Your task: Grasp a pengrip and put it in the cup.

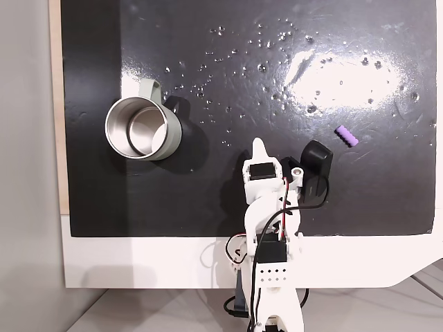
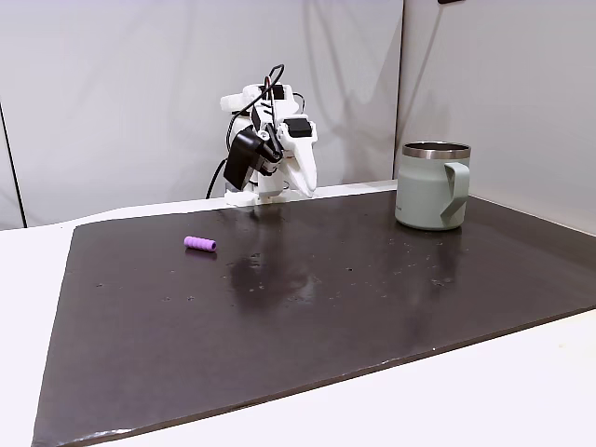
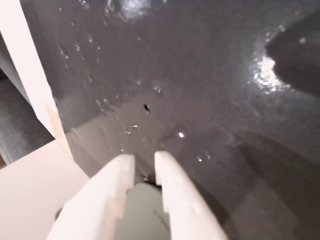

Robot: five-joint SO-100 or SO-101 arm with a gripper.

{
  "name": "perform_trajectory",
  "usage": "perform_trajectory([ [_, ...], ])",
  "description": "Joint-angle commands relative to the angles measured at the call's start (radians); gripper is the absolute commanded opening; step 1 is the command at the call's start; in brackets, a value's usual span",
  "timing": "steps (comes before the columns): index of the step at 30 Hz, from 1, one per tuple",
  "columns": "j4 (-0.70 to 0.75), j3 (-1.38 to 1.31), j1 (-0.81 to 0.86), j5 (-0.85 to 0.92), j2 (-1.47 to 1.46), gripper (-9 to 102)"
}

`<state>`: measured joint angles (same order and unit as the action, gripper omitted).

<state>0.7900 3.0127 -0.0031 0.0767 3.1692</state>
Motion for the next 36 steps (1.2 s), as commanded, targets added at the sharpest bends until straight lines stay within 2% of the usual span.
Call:
perform_trajectory([
  [1,0.066,-0.091,0.06,0.067,0.009,0],
  [4,0.172,-0.175,0.112,0.19,0.009,0],
  [8,0.302,-0.275,0.184,0.469,0.008,0],
  [15,0.368,-0.316,0.44,0.782,0.008,0],
  [19,0.37,-0.318,0.591,0.897,0.014,0],
  [28,0.291,-0.314,0.816,0.92,0.021,2],
  [36,0.179,-0.331,0.845,0.831,0.02,5],
])
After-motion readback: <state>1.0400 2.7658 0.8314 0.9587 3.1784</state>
